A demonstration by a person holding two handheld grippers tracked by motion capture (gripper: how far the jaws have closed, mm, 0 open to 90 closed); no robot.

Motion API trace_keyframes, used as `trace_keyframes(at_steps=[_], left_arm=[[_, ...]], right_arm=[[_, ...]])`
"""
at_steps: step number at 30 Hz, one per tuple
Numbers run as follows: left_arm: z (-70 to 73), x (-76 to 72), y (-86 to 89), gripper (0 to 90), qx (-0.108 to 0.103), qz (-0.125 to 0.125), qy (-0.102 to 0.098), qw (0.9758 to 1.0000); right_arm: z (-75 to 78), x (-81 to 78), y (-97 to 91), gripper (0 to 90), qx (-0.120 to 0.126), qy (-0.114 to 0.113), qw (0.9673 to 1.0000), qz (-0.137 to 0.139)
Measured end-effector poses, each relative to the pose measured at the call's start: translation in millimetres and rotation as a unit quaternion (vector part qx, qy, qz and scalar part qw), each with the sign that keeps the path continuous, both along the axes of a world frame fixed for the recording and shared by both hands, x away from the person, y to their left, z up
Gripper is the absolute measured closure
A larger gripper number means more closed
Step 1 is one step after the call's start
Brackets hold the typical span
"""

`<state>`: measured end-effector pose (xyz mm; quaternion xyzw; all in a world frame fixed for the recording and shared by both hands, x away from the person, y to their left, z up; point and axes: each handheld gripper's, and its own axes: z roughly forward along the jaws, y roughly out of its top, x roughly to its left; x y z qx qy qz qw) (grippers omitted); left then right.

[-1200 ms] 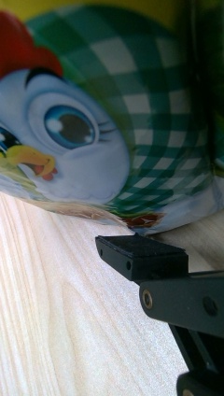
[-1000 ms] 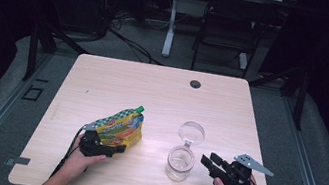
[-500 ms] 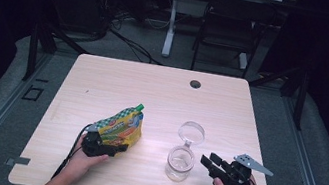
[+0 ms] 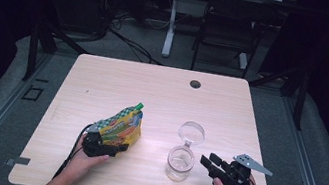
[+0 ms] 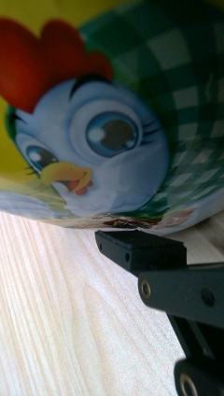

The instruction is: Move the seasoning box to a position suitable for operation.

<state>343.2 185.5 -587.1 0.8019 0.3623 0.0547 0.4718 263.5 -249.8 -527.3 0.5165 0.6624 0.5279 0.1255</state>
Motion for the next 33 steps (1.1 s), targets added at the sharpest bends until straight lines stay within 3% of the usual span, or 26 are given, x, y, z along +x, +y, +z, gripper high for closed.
trace_keyframes(at_steps=[10, 12, 25, 33], left_arm=[[0.7, -1.2, -0.4, 47.9, 0.006, -0.003, -0.016, 0.9998], [1.5, -1.3, 0.1, 49.0, 0.015, -0.006, -0.025, 0.9996], [1.9, -3.1, -0.1, 51.9, 0.011, -0.001, -0.024, 0.9997], [4.8, -4.8, 0.1, 52.2, 0.026, -0.001, -0.032, 0.9992]], right_arm=[[-0.2, 0.3, 0.0, 55.3, -0.005, 0.003, 1.0000, 0.001], [-0.2, 0.2, 0.3, 55.3, -0.003, 0.002, 1.0000, 0.002], [-0.1, 0.2, 0.1, 55.6, -0.005, -0.001, 1.0000, 0.001], [1.5, -1.3, 0.5, 56.9, -0.011, -0.013, 0.9999, 0.000]])
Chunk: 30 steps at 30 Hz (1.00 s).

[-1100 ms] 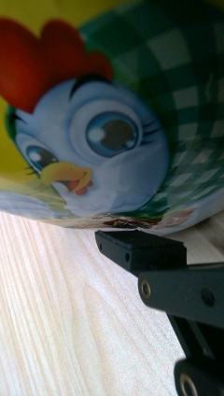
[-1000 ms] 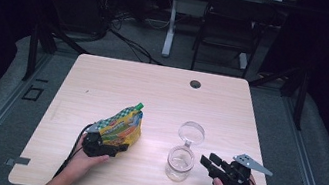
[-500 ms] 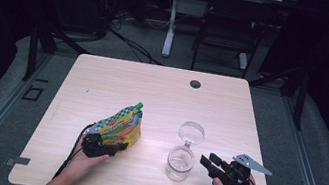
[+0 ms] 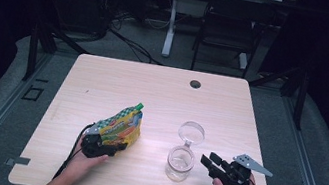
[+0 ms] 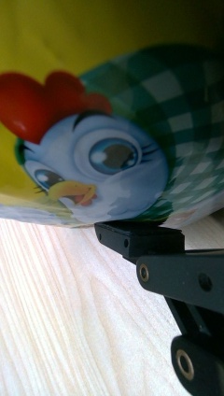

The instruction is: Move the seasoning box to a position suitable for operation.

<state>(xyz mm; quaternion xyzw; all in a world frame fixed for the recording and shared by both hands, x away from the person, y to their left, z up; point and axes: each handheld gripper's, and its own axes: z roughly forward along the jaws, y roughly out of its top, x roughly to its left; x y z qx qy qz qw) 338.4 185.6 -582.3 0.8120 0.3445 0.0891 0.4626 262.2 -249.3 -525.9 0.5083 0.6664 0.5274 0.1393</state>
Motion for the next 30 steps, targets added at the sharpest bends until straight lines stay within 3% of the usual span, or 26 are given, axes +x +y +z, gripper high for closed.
trace_keyframes(at_steps=[9, 14, 18, 20, 24, 27, 30], left_arm=[[10.4, -6.7, -1.9, 52.4, 0.014, -0.009, -0.026, 0.9995], [16.7, -12.7, -5.1, 52.5, 0.033, -0.013, -0.043, 0.9984], [22.1, -19.2, -9.7, 53.7, 0.062, -0.013, -0.067, 0.9957], [23.8, -21.9, -11.6, 53.7, 0.067, -0.017, -0.074, 0.9949], [25.9, -26.5, -16.5, 53.8, 0.088, -0.023, -0.088, 0.9920], [25.8, -28.9, -19.5, 53.8, 0.095, -0.029, -0.093, 0.9907], [26.2, -31.7, -22.7, 53.8, 0.115, -0.033, -0.101, 0.9877]], right_arm=[[-0.8, 0.8, 1.7, 55.8, 0.002, 0.004, 1.0000, 0.008], [-0.5, 0.2, 2.1, 54.6, -0.005, 0.000, 0.9999, 0.009], [0.9, -1.2, 4.7, 53.5, -0.012, -0.019, 0.9997, 0.009], [2.1, -2.5, 6.1, 53.4, -0.024, -0.042, 0.9988, 0.010], [6.6, -5.9, 11.3, 53.7, -0.040, -0.069, 0.9967, 0.016], [7.9, -7.6, 16.2, 55.1, -0.056, -0.070, 0.9957, 0.025], [8.4, -8.8, 20.8, 55.8, -0.078, -0.079, 0.9932, 0.036]])
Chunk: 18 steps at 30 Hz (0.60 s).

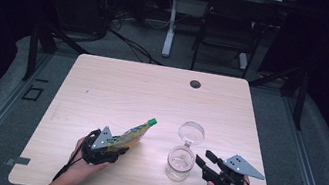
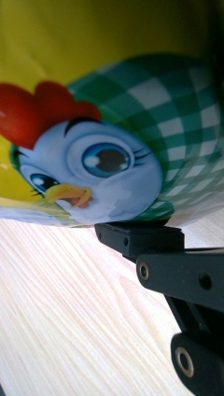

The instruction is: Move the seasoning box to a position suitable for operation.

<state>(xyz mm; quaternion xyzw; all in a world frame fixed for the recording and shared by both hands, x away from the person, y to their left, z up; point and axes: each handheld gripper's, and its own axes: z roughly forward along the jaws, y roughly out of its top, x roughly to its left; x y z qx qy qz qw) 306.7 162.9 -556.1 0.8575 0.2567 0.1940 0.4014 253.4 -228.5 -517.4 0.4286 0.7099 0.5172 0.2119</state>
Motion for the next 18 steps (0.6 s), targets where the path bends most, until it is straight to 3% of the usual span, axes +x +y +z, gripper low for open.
trace_keyframes(at_steps=[3, 6, 8, 18], left_arm=[[0.8, -2.7, -2.8, 53.8, 0.017, -0.004, -0.011, 0.9998], [1.1, -3.8, -5.2, 53.8, 0.022, -0.001, -0.012, 0.9997], [1.6, -2.8, -5.5, 53.8, 0.023, -0.003, -0.007, 0.9997], [4.2, -6.7, -7.1, 53.9, 0.057, 0.018, -0.043, 0.9973]], right_arm=[[0.7, -1.7, 4.8, 56.0, -0.020, -0.013, 0.9997, 0.007], [1.1, -2.9, 7.5, 56.0, -0.031, -0.015, 0.9993, 0.013], [0.8, -3.1, 8.7, 56.0, -0.035, -0.017, 0.9992, 0.013], [0.8, -3.7, 8.0, 56.8, -0.038, -0.029, 0.9989, 0.004]])
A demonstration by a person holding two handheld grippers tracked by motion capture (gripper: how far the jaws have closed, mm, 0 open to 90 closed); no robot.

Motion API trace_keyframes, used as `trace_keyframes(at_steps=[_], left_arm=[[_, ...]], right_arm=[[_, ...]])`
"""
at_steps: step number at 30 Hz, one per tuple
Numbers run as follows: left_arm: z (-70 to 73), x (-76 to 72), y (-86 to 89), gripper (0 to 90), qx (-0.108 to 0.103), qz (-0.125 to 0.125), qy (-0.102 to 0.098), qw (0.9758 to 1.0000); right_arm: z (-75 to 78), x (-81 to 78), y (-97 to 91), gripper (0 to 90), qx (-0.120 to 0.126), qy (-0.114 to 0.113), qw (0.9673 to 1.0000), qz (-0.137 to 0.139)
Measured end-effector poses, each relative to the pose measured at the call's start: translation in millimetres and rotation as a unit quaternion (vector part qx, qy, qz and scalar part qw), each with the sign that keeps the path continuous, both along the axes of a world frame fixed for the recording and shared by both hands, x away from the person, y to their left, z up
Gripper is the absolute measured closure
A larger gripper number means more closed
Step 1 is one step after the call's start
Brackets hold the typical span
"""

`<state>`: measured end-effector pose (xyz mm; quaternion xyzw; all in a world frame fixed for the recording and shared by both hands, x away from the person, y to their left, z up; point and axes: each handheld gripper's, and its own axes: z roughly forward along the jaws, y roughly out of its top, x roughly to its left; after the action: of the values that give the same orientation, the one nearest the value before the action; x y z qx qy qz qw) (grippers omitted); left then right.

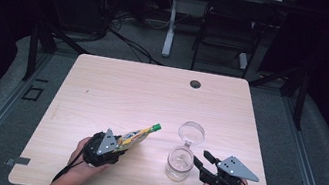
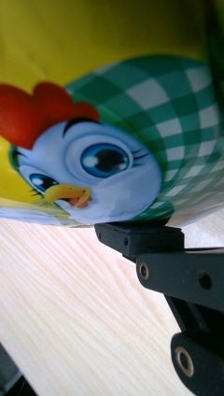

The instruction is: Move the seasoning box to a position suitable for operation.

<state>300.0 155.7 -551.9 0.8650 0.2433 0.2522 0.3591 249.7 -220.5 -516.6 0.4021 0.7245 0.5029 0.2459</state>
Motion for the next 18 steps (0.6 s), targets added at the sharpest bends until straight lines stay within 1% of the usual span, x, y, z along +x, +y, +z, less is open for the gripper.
trace_keyframes(at_steps=[2, 3, 4, 6, 7, 8, 10, 12, 14, 15, 16, 18], left_arm=[[0.1, -0.4, -0.6, 53.9, 0.001, 0.000, -0.005, 1.0000], [1.0, -0.6, -0.8, 53.9, 0.007, -0.004, -0.006, 0.9999], [0.7, -1.1, -1.7, 53.9, 0.008, -0.003, -0.010, 0.9999], [1.7, -2.8, -4.0, 53.9, 0.024, -0.005, -0.021, 0.9995], [1.8, -3.6, -5.3, 53.9, 0.028, -0.005, -0.026, 0.9993], [2.6, -4.2, -6.3, 53.9, 0.034, -0.007, -0.029, 0.9990], [3.1, -5.7, -8.8, 54.0, 0.041, -0.006, -0.036, 0.9985], [3.8, -7.2, -11.0, 54.0, 0.056, -0.008, -0.047, 0.9973], [3.9, -8.7, -13.5, 54.0, 0.069, -0.010, -0.055, 0.9961], [3.8, -9.3, -14.5, 54.0, 0.071, -0.011, -0.057, 0.9958], [3.7, -9.8, -15.4, 54.0, 0.073, -0.011, -0.058, 0.9956], [3.6, -10.7, -17.6, 54.1, 0.082, -0.011, -0.065, 0.9944]], right_arm=[[0.3, -0.4, 0.7, 56.8, -0.003, -0.003, 1.0000, 0.001], [0.4, -0.5, 1.2, 56.8, -0.006, -0.005, 1.0000, 0.001], [0.9, -1.0, 1.5, 57.0, -0.011, -0.006, 0.9999, 0.002], [1.2, -1.5, 2.8, 57.2, -0.016, -0.011, 0.9998, 0.003], [2.1, -2.6, 4.6, 58.0, -0.028, -0.018, 0.9994, 0.003], [2.1, -2.6, 4.6, 58.0, -0.028, -0.018, 0.9994, 0.003], [3.0, -3.6, 6.7, 58.7, -0.041, -0.026, 0.9988, 0.004], [3.5, -4.5, 9.3, 59.4, -0.049, -0.033, 0.9982, 0.005], [4.4, -5.6, 11.9, 60.0, -0.062, -0.042, 0.9971, 0.010], [4.8, -6.2, 13.6, 60.5, -0.067, -0.048, 0.9965, 0.012], [5.5, -7.4, 15.7, 60.7, -0.078, -0.054, 0.9954, 0.014], [6.3, -9.0, 19.3, 61.5, -0.091, -0.064, 0.9936, 0.017]])
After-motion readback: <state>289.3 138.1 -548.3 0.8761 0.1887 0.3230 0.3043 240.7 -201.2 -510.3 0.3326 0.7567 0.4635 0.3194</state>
